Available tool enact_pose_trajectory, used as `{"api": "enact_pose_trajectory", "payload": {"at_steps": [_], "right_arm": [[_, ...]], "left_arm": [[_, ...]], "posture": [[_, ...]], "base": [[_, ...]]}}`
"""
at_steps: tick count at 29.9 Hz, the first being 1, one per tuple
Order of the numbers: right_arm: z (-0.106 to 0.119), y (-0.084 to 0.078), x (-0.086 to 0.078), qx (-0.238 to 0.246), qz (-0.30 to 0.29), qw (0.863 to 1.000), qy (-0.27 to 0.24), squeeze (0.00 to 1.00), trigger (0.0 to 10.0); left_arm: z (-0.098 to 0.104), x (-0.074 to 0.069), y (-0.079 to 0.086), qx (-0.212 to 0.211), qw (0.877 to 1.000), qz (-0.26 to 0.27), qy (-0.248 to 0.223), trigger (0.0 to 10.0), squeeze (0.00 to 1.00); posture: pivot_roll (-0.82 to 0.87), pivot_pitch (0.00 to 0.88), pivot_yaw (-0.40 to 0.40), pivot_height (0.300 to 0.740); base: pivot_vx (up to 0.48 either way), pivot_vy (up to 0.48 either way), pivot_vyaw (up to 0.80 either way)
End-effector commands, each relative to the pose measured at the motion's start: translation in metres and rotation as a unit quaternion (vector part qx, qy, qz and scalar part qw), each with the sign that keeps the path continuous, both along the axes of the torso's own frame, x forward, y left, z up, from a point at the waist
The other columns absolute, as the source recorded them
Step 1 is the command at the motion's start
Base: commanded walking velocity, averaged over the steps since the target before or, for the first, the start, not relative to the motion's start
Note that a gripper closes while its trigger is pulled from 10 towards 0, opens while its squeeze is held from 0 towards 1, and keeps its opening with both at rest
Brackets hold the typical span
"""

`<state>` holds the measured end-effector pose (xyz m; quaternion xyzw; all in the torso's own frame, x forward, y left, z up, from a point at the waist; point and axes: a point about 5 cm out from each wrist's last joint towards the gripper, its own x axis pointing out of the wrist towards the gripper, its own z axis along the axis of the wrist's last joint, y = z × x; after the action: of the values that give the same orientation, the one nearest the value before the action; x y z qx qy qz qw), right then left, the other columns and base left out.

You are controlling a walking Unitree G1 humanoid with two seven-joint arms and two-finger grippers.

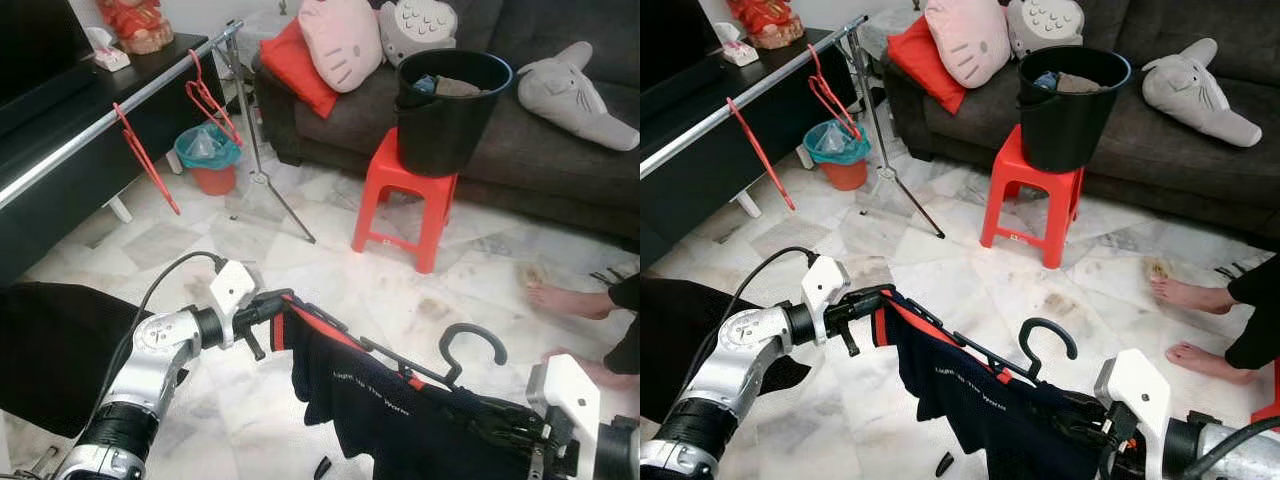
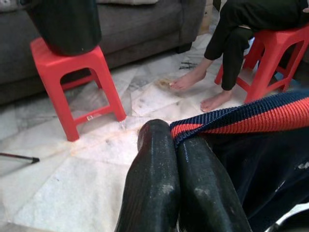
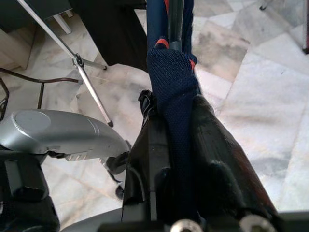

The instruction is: Hang hanger

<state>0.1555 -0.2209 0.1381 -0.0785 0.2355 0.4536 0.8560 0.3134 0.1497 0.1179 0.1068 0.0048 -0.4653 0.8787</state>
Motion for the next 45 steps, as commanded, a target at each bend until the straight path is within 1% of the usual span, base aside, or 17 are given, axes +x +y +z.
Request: {"api": "enact_pose_trajectory", "payload": {"at_steps": [1,12,17,20,23,26,29,31,32,34,35,36,38,39,40,42,45], "right_arm": [[-0.001,0.005,-0.005,0.002,0.01,1.0,0.008,0.0,10.0],[-0.014,0.006,-0.009,-0.005,0.002,0.999,0.046,0.0,10.0],[-0.024,0.005,-0.013,-0.03,0.005,0.997,0.072,0.0,10.0],[-0.027,0.007,-0.014,-0.036,0.005,0.996,0.081,0.0,10.0],[-0.029,0.015,-0.013,-0.038,0.016,0.996,0.079,0.0,10.0],[-0.025,0.031,-0.012,-0.022,0.048,0.997,0.063,0.0,10.0],[-0.025,0.031,-0.012,-0.022,0.048,0.997,0.063,0.0,10.0],[-0.019,0.049,-0.013,-0.005,0.086,0.995,0.047,0.0,10.0],[-0.019,0.049,-0.013,-0.005,0.086,0.995,0.047,0.0,10.0],[-0.012,0.067,-0.013,0.013,0.119,0.992,0.028,0.0,10.0],[-0.01,0.071,-0.011,0.017,0.124,0.992,0.02,0.0,10.0],[-0.01,0.071,-0.011,0.017,0.124,0.992,0.02,0.0,10.0],[-0.006,0.076,-0.004,0.016,0.122,0.992,-0.002,0.0,10.0],[-0.006,0.076,-0.004,0.016,0.122,0.992,-0.002,0.0,10.0],[0.001,0.083,0.003,0.018,0.125,0.991,-0.033,0.0,10.0],[0.011,0.09,0.012,0.029,0.118,0.99,-0.07,0.0,10.0],[0.017,0.096,0.023,0.033,0.107,0.989,-0.101,0.0,10.0]], "left_arm": [[0.008,0.005,0.011,-0.01,0.999,0.03,-0.015,10.0,0.0],[0.011,0.006,0.009,-0.017,0.999,0.032,-0.022,10.0,0.0],[0.012,0.007,0.009,-0.018,0.999,0.031,-0.024,10.0,0.0],[0.012,0.007,0.008,-0.018,0.999,0.029,-0.023,10.0,0.0],[0.011,0.006,0.007,-0.017,0.999,0.027,-0.021,10.0,0.0],[0.011,0.007,0.007,-0.017,0.999,0.027,-0.019,10.0,0.0],[0.011,0.007,0.007,-0.017,0.999,0.027,-0.019,10.0,0.0],[0.011,0.007,0.006,-0.017,0.999,0.028,-0.02,10.0,0.0],[0.011,0.007,0.006,-0.017,0.999,0.028,-0.02,10.0,0.0],[0.01,0.007,0.005,-0.02,0.999,0.028,-0.019,10.0,0.0],[0.01,0.007,0.004,-0.021,0.999,0.028,-0.018,10.0,0.0],[0.01,0.007,0.004,-0.021,0.999,0.028,-0.018,10.0,0.0],[0.009,0.007,0.003,-0.022,0.999,0.026,-0.016,10.0,0.0],[0.009,0.007,0.003,-0.022,0.999,0.026,-0.016,10.0,0.0],[0.008,0.005,0.001,-0.024,0.999,0.02,-0.012,10.0,0.0],[0.007,0.004,-0.002,-0.027,1.0,0.011,-0.005,10.0,0.0],[0.005,0.001,-0.005,-0.028,1.0,0.001,0.003,10.0,0.0]], "posture": [[-0.06,0.089,0.085,0.74],[-0.06,0.089,0.083,0.74],[-0.06,0.09,0.083,0.74],[-0.06,0.09,0.083,0.74],[-0.06,0.09,0.083,0.74],[-0.07,0.089,0.084,0.74],[-0.07,0.089,0.084,0.74],[-0.06,0.087,0.083,0.74],[-0.06,0.087,0.083,0.74],[-0.07,0.085,0.08,0.74],[-0.07,0.084,0.08,0.74],[-0.07,0.084,0.08,0.74],[-0.07,0.085,0.078,0.74],[-0.07,0.085,0.078,0.74],[-0.07,0.083,0.077,0.74],[-0.07,0.082,0.077,0.74],[-0.07,0.083,0.077,0.74]], "base": [[0.0,0.0,0.0],[0.0,0.0,0.0],[0.0,0.0,0.0],[0.0,0.0,0.0],[0.0,0.0,0.0],[0.0,0.0,0.0],[0.0,0.0,0.0],[0.0,0.0,0.0],[0.0,0.0,0.0],[0.0,0.0,0.0],[0.0,0.0,0.0],[0.0,0.0,0.0],[0.0,0.0,0.0],[0.0,0.0,0.0],[0.0,0.0,0.0],[0.0,0.0,0.0],[0.0,0.0,0.0]]}}
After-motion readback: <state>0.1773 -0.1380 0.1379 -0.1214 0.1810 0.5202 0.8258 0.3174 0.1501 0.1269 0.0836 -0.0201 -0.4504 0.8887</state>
